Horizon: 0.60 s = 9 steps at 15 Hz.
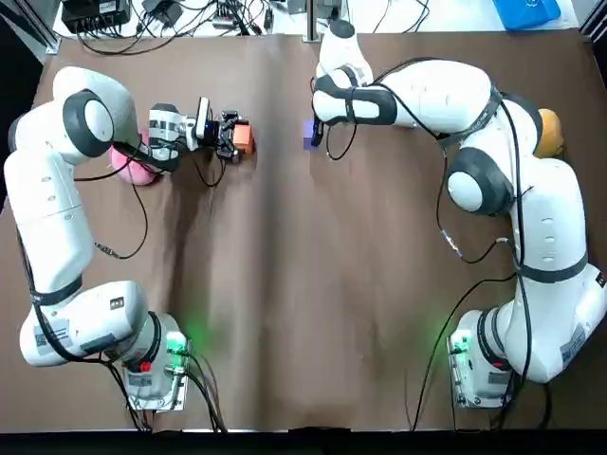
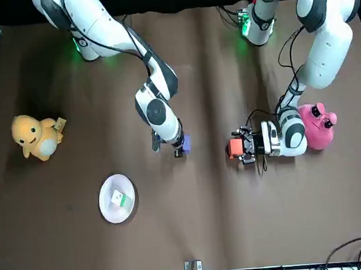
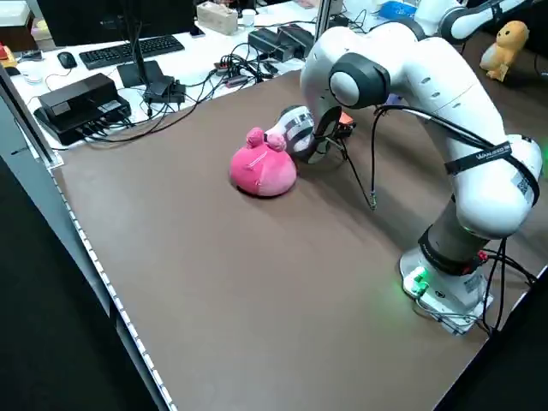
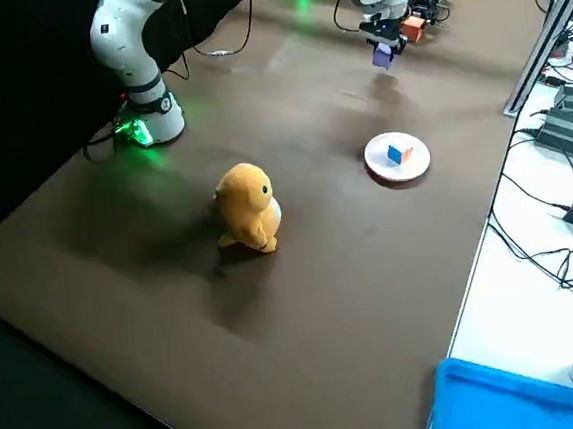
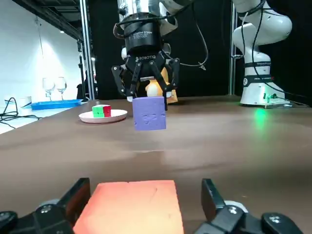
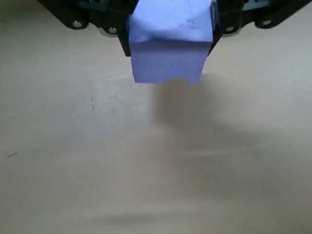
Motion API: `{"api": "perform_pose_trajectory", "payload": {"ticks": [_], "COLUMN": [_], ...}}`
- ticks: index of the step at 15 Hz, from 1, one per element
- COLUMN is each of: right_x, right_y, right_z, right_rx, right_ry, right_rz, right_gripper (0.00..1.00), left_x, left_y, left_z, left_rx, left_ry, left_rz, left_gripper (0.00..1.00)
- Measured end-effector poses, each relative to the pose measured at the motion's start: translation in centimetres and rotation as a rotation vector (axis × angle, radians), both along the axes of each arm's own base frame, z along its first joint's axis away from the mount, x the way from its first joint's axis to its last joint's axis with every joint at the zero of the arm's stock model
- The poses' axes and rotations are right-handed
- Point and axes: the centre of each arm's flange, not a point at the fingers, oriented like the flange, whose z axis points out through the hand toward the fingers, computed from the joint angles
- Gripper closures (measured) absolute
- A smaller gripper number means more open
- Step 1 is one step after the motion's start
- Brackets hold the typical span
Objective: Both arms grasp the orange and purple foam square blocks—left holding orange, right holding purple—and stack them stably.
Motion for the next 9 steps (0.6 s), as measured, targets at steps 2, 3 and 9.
{"api": "perform_pose_trajectory", "payload": {"ticks": [2,3,9], "right_x": [0.0,0.0,0.0], "right_y": [0.0,0.0,0.0], "right_z": [0.0,0.0,0.0], "right_rx": [0.000,0.000,-0.001], "right_ry": [0.000,0.001,0.001], "right_rz": [0.000,0.000,0.000], "right_gripper": [0.41,0.41,0.41], "left_x": [0.2,0.2,0.4], "left_y": [0.0,-0.1,-0.4], "left_z": [-0.3,-0.5,-1.3], "left_rx": [-0.002,-0.003,0.000], "left_ry": [0.000,0.002,-0.002], "left_rz": [0.002,0.002,-0.013], "left_gripper": [0.00,0.00,0.00]}}
